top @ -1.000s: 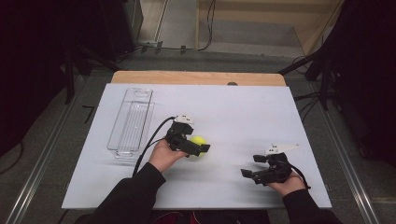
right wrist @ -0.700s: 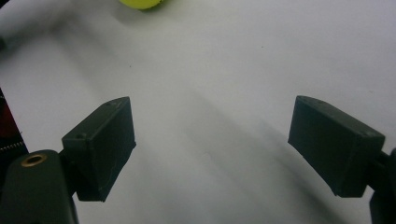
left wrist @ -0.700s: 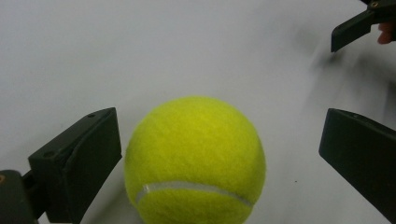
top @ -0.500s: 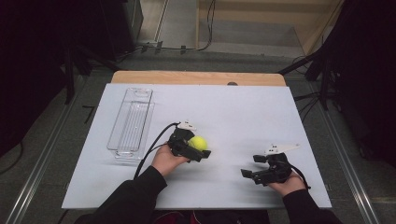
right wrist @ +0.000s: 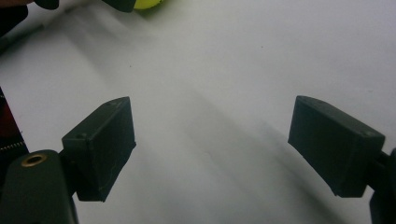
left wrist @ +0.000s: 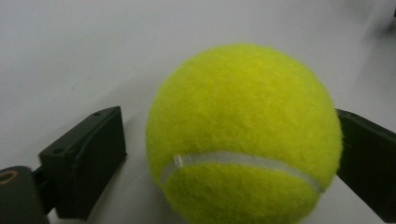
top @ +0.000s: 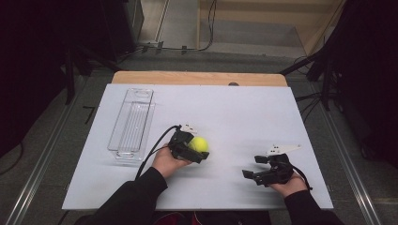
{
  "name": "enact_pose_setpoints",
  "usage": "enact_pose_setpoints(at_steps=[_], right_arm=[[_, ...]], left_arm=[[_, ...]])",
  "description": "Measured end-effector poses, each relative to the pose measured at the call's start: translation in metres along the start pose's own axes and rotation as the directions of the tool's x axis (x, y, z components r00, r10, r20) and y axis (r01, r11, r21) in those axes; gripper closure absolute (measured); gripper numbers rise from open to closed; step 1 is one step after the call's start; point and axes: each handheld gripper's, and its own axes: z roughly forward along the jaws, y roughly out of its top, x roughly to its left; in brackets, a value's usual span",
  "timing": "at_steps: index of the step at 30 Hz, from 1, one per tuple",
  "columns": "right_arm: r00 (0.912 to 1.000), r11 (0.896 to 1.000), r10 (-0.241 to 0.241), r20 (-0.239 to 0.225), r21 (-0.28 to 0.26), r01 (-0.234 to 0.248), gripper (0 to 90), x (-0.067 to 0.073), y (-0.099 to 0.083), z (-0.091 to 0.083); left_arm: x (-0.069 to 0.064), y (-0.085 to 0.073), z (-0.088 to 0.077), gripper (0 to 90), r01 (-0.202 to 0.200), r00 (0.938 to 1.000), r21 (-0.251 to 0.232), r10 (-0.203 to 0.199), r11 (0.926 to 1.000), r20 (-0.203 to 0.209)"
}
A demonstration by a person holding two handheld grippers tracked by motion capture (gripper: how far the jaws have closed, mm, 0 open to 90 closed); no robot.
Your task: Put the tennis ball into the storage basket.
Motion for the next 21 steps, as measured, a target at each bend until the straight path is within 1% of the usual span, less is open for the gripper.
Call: enact_pose_setpoints(at_steps=[3, 4, 5, 6, 7, 9, 17, 21], right_arm=[[1.0, 1.0, 0.001, 0.001, -0.001, -0.001, 12.8, -0.0002, 0.0, -0.0001], [1.0, 1.0, 0.001, 0.001, -0.001, -0.001, 12.9, -0.0002, -0.0001, -0.0003], [1.0, 1.0, 0.001, 0.001, -0.001, -0.001, 12.8, -0.0003, -0.0001, -0.0004], [1.0, 1.0, 0.001, 0.002, -0.001, -0.001, 12.8, -0.0003, -0.0001, -0.0005], [1.0, 1.0, 0.001, 0.001, -0.001, -0.001, 12.8, -0.0002, -0.0001, -0.0006], [1.0, 1.0, 0.001, 0.002, 0.0, -0.001, 12.8, -0.0002, -0.0001, -0.0005], [1.0, 1.0, 0.001, 0.0, -0.002, -0.001, 12.8, -0.0001, 0.0, -0.0006], [1.0, 1.0, 0.002, 0.0, -0.001, -0.002, 12.8, -0.0001, 0.0, -0.0007]], left_arm=[[0.0, -0.0018, -0.0012, 9.3, -0.002, 1.0, -0.015, 0.002, 0.9999, -0.004], [-0.0002, -0.0024, -0.0017, 14.5, -0.001, 1.0, -0.021, 0.001, 0.9998, -0.002], [0.0002, -0.0023, -0.0028, 16.8, -0.004, 0.9999, -0.023, 0.004, 0.9997, 0.009], [-0.0003, -0.0022, -0.0037, 21.2, 0.001, 0.9998, -0.032, 0.0, 0.9995, 0.022], [-0.0011, -0.0018, -0.0039, 25.2, -0.001, 0.9998, -0.036, 0.002, 0.9994, 0.019], [-0.0025, -0.002, -0.0036, 25.4, -0.016, 0.9998, -0.037, 0.016, 0.9992, 0.01], [-0.0034, -0.0016, -0.0041, 26.1, -0.028, 0.9996, -0.033, 0.028, 0.9991, 0.006], [-0.0028, -0.0013, -0.0046, 26.2, -0.02, 0.9997, -0.029, 0.021, 0.9994, 0.012]])
